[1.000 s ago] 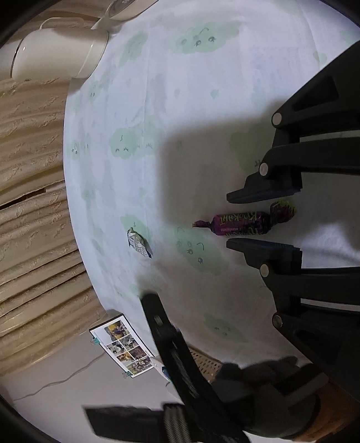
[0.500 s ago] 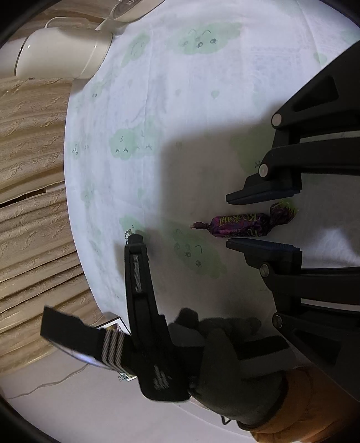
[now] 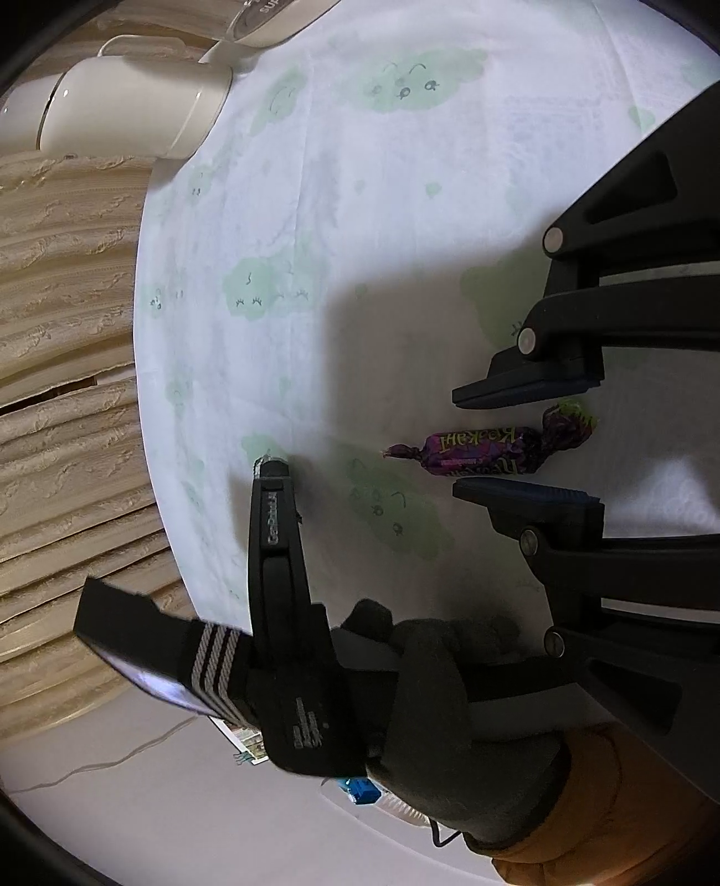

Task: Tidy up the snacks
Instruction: 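Grasp the silver snack packet with the left tool while the right tool holds the purple candy, then carry the silver packet into the basket and open the left tool while the right tool lifts the candy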

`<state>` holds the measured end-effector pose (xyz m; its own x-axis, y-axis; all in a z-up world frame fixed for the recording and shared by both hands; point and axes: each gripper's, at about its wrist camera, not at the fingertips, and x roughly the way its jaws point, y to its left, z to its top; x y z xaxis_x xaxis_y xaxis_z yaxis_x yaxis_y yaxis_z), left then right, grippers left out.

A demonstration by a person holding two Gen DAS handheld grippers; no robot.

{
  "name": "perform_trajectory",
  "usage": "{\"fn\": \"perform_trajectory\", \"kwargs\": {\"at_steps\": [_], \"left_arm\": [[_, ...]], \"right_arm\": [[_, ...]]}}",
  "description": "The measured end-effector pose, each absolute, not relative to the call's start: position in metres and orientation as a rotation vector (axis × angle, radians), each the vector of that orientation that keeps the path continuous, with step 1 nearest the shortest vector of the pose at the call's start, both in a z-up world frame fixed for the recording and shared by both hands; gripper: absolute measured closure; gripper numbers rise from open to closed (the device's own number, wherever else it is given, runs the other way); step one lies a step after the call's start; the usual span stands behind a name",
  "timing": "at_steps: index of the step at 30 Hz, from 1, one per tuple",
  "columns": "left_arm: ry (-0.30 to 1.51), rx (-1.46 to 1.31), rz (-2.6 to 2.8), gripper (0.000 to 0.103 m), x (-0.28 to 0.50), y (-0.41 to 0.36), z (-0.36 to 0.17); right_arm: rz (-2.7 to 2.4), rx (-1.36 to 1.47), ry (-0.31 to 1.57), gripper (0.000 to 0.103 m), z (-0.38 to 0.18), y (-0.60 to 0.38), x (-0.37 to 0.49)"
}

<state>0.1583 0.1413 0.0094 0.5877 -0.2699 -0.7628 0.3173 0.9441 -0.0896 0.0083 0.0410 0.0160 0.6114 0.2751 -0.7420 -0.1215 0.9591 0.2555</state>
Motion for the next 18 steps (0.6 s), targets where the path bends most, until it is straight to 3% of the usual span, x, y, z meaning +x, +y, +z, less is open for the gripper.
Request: {"fn": "perform_trajectory", "kwargs": {"at_steps": [18], "left_arm": [[0.746,0.009,-0.328,0.078,0.113,0.163,0.057]], "right_arm": [[0.232,0.151,0.879,0.071,0.017,0.041,0.011]]}}
